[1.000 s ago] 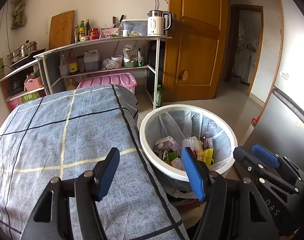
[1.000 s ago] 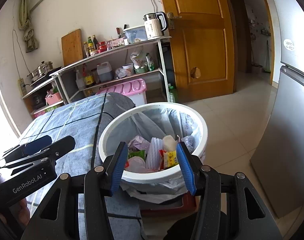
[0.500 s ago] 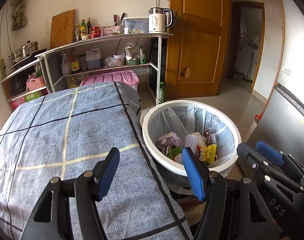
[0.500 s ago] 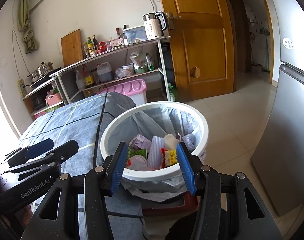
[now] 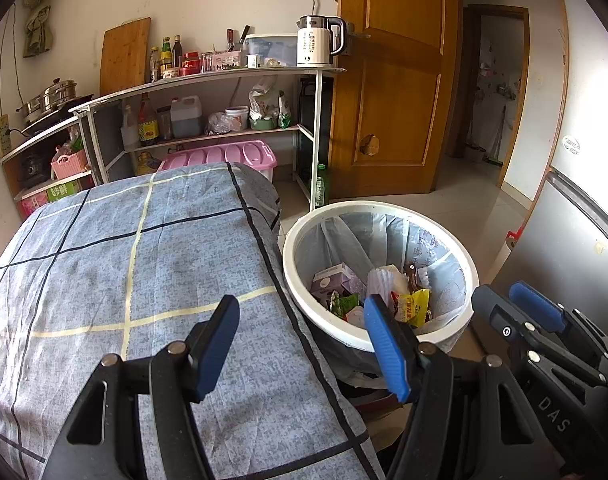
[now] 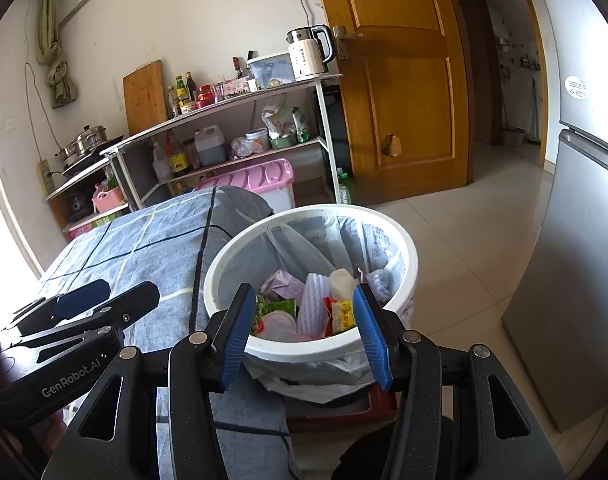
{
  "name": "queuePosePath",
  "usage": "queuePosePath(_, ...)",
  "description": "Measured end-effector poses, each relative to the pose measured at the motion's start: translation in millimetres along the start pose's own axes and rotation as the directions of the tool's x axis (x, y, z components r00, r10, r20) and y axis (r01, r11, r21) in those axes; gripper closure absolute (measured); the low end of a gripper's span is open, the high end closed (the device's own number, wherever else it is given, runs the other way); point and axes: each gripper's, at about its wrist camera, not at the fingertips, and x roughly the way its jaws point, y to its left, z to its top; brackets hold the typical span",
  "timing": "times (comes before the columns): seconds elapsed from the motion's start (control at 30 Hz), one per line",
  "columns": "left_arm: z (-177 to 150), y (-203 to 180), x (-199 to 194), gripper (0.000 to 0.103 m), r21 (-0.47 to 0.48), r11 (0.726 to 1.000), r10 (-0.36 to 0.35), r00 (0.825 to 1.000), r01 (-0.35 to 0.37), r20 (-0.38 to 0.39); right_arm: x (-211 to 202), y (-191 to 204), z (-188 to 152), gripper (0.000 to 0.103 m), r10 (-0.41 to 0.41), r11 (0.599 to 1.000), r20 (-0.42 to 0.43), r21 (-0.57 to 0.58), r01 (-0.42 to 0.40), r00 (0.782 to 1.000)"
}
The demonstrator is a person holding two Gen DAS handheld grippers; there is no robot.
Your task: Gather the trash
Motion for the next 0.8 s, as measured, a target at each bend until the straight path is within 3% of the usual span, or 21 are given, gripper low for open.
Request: queuePosePath(0.8,-0.6,-1.1,-4.4,0.036,-0.001,1.000,-0.003,1.000,0.003,-0.008,-1.5,-2.2,-0.7,0.051,0.008,1.000,-0.004,0.009,-0.008,1.000)
